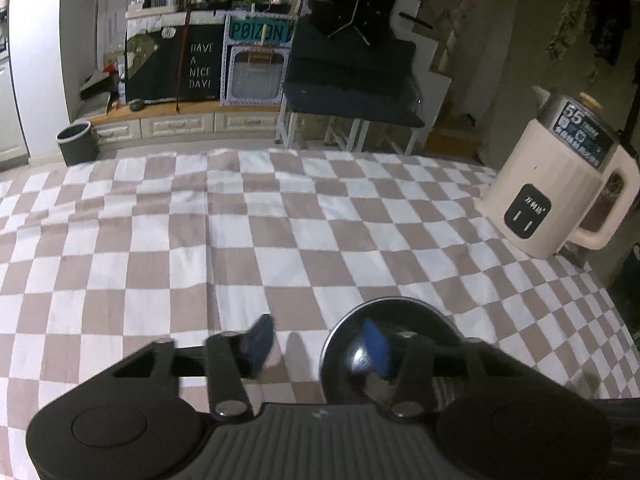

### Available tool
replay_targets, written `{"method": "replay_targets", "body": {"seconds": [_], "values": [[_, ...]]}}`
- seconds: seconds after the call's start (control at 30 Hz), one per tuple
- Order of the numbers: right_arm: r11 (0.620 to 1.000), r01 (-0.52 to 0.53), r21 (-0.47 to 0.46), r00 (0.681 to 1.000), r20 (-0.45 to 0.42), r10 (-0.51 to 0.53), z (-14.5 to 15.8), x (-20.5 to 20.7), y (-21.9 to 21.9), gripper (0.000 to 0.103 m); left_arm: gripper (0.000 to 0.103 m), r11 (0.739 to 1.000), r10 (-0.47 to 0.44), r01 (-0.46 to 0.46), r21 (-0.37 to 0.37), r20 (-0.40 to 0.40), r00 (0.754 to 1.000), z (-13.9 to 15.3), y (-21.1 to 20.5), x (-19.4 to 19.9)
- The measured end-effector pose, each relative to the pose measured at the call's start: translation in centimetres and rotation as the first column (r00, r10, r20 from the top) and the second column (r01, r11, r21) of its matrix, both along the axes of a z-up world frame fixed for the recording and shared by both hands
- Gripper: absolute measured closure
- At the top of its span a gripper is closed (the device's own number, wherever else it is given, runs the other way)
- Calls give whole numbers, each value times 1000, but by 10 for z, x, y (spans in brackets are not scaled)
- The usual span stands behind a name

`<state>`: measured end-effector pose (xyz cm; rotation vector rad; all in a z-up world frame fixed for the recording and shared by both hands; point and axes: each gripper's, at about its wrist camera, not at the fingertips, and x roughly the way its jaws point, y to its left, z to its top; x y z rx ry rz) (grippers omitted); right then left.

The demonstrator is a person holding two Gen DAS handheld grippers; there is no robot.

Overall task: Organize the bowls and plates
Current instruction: 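Lift the round steel bowl with both grippers and carry it toward the stacked pans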

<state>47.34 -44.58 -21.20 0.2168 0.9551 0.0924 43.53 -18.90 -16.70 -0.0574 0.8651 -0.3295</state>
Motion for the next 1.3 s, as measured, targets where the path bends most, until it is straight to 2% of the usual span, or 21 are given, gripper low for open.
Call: {"method": "replay_targets", "body": {"seconds": [0.03,0.13,0.23,0.33,0.4,0.6,0.7,0.73,1.0,1.1,1.17,1.23,1.3], "values": [[1000,2,-14,1000,3,-2,0,0,0,99,73,1000,-4,4,7,-15,1000,-2,0,2],[1000,15,-15,1000,24,-14,0,0,-3,99,82,1000,-9,10,17,-42,999,-7,-1,3],[997,42,-62,998,42,-39,0,1,-3,99,88,1000,-20,21,16,-55,998,-8,-1,1],[994,84,-65,995,66,-79,0,5,-9,99,93,1000,-21,22,10,-77,997,-9,2,-3],[990,120,-80,991,66,-115,-1,7,-14,100,94,1000,-19,19,-5,-100,995,-10,7,-6],[986,166,9,985,55,-166,1,3,-28,96,94,999,5,-10,-41,-126,992,-9,18,-11],[981,184,62,979,81,-188,9,-3,-33,73,92,998,16,-23,-55,-130,991,-7,18,-12],[981,181,73,979,85,-187,10,-4,-34,69,91,998,16,-23,-55,-128,992,-6,18,-12],[992,115,50,993,4,-116,-3,1,-14,69,91,995,27,-38,-89,-127,992,0,25,-11],[994,98,36,995,15,-99,-8,2,-8,69,91,994,27,-39,-98,-123,992,1,28,-10],[995,91,28,995,23,-92,-9,2,-5,74,91,995,22,-35,-96,-132,991,-1,28,-9],[996,84,15,996,26,-84,-9,2,-3,85,92,995,11,-25,-94,-143,990,-5,27,-9],[997,81,7,996,31,-82,-8,2,-3,87,93,995,-1,-14,-99,-145,989,-5,26,-10]]}}
